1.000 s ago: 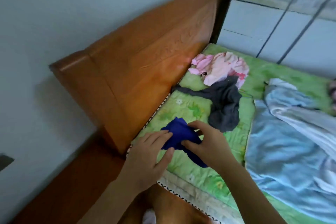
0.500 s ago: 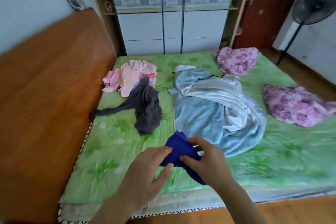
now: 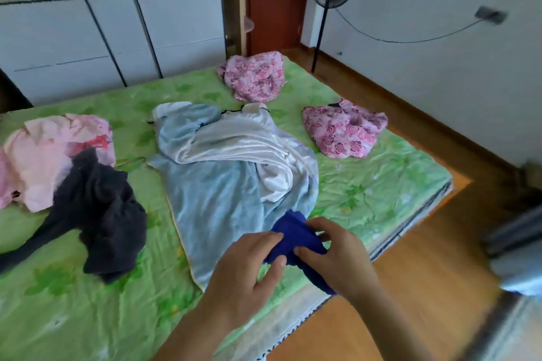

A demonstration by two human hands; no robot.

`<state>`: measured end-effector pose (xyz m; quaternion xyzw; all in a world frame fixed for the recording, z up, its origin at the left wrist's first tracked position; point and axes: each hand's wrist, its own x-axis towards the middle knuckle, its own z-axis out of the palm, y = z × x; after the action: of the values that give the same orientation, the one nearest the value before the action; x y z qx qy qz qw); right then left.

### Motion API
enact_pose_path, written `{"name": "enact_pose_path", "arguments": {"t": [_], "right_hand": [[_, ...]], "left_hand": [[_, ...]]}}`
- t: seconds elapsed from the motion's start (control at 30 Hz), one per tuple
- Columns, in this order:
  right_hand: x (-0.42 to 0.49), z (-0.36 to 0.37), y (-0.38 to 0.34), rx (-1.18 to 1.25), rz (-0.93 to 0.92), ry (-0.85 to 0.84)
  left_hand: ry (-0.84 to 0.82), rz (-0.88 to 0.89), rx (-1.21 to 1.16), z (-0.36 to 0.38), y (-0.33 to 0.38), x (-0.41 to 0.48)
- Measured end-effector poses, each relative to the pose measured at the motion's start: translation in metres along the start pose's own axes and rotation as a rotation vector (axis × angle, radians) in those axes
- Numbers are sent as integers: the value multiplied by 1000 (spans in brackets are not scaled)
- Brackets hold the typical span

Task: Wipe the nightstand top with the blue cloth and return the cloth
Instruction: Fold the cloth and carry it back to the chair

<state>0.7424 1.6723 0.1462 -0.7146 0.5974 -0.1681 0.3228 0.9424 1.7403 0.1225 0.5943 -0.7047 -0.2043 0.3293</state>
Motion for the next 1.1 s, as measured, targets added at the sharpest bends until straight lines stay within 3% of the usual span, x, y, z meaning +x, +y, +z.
{"name": "enact_pose_path", "arguments": {"t": [0.17,0.47,0.67,1.1], "right_hand": [[8,-49,43,-55,191,161],[-20,-131,141,-10,472,449],[-11,-185,215,54,527,526],[31,-331,349,37,465,575]], "left_hand": [[-171,180,-96,52,15,79],[-469,527,-165,156,107,179],[-540,634,-113,228,161,232],[-558,631,-120,352,283,338]]}}
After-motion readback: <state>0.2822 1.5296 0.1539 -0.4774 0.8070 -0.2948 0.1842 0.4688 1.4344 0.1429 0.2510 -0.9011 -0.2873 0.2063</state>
